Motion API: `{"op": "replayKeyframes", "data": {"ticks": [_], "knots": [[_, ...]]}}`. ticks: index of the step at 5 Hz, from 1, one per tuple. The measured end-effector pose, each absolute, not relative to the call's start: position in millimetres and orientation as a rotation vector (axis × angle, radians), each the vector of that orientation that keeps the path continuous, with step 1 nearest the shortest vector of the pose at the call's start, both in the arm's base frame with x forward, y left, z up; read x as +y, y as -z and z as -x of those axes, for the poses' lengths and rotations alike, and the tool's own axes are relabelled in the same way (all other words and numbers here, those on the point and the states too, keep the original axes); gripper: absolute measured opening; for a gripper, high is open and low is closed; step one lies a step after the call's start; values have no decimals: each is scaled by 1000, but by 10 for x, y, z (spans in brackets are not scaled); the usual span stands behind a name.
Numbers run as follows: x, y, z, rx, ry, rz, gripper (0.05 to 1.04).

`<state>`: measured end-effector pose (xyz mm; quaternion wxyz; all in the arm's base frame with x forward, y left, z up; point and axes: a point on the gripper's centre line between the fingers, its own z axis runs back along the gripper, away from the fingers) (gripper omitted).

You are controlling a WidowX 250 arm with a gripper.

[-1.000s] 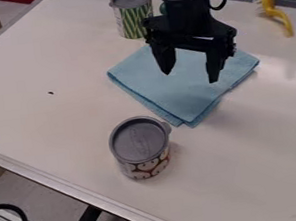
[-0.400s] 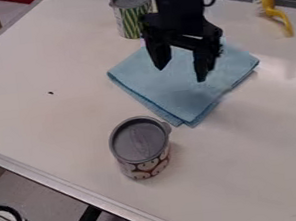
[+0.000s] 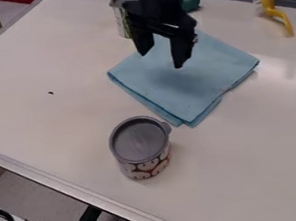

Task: Move the blue cloth to the bottom left side of the table

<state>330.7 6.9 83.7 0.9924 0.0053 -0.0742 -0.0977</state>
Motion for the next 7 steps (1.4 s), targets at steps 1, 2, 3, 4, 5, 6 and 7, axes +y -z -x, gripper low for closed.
{"op": "replayKeyframes", "data": {"ticks": [1, 2, 3, 4, 5, 6, 7], "knots": [[69, -857, -3463, -178, 216, -14, 999], [84, -790, -3552, -138, 175, -1, 953], [56, -760, -3552, -131, 228, 31, 682], [63, -668, -3589, -71, 230, 54, 388], [81, -556, -3540, -80, 208, 40, 167], [76, -474, -3511, -90, 173, 32, 58], [63, -350, -3438, -103, 84, 13, 52]]}}
